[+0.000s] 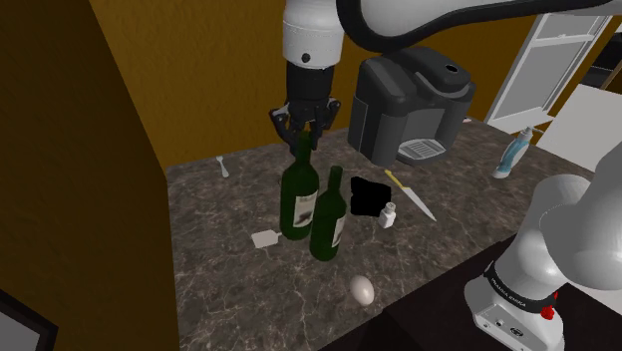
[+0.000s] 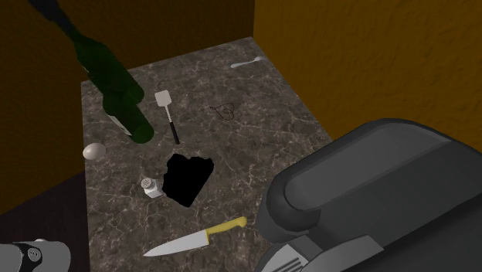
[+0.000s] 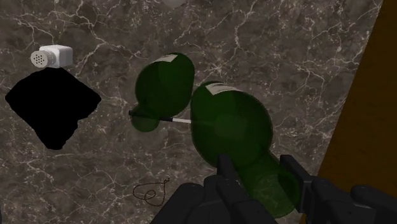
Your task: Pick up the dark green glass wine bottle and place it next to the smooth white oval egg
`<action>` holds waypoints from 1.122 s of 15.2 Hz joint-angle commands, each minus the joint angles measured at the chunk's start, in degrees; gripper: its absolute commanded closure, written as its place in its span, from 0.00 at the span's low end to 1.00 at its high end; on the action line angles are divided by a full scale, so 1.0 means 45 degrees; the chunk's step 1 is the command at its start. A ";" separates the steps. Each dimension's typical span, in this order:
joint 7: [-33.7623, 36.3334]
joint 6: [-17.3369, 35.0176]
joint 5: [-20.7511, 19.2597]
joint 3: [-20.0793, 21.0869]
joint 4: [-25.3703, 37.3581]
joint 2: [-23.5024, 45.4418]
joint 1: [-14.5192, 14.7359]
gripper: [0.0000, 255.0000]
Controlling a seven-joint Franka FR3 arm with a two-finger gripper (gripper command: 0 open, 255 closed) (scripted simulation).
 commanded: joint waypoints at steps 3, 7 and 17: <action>0.0128 0.0675 -0.0001 0.0051 -0.0684 -0.0014 0.0038 1.00; 0.0165 0.1358 -0.0010 0.0060 -0.1356 -0.0003 0.0043 1.00; 0.0303 0.3049 -0.0098 0.0097 -0.2832 0.0224 0.0054 1.00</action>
